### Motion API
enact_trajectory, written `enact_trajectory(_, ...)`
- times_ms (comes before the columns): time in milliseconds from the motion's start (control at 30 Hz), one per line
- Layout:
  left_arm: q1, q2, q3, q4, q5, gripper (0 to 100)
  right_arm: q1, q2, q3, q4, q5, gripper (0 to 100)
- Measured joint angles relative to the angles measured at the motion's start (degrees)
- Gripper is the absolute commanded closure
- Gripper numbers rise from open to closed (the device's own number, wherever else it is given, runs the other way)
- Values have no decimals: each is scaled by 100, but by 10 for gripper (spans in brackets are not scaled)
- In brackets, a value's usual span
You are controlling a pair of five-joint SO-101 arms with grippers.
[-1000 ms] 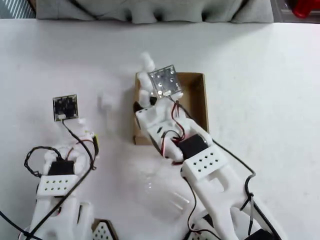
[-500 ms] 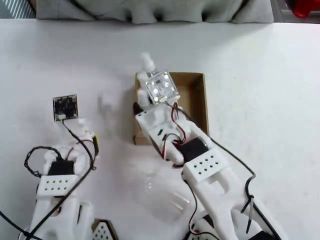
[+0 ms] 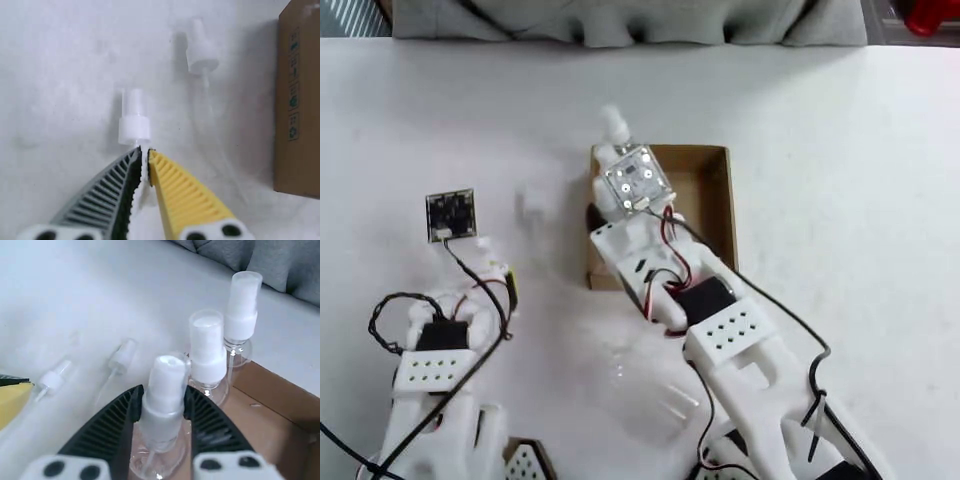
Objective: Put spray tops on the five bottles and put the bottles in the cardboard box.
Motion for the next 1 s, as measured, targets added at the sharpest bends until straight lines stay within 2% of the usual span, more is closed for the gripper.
enact_trajectory(367,0,0,0,0,0,979,-26,0,62,0,0,889)
enact_trajectory(600,0,0,0,0,-26,979,-26,9,62,44,0,748)
enact_trajectory(1000,0,0,105,-211,-18,979,-281,-703,70,536,0,759)
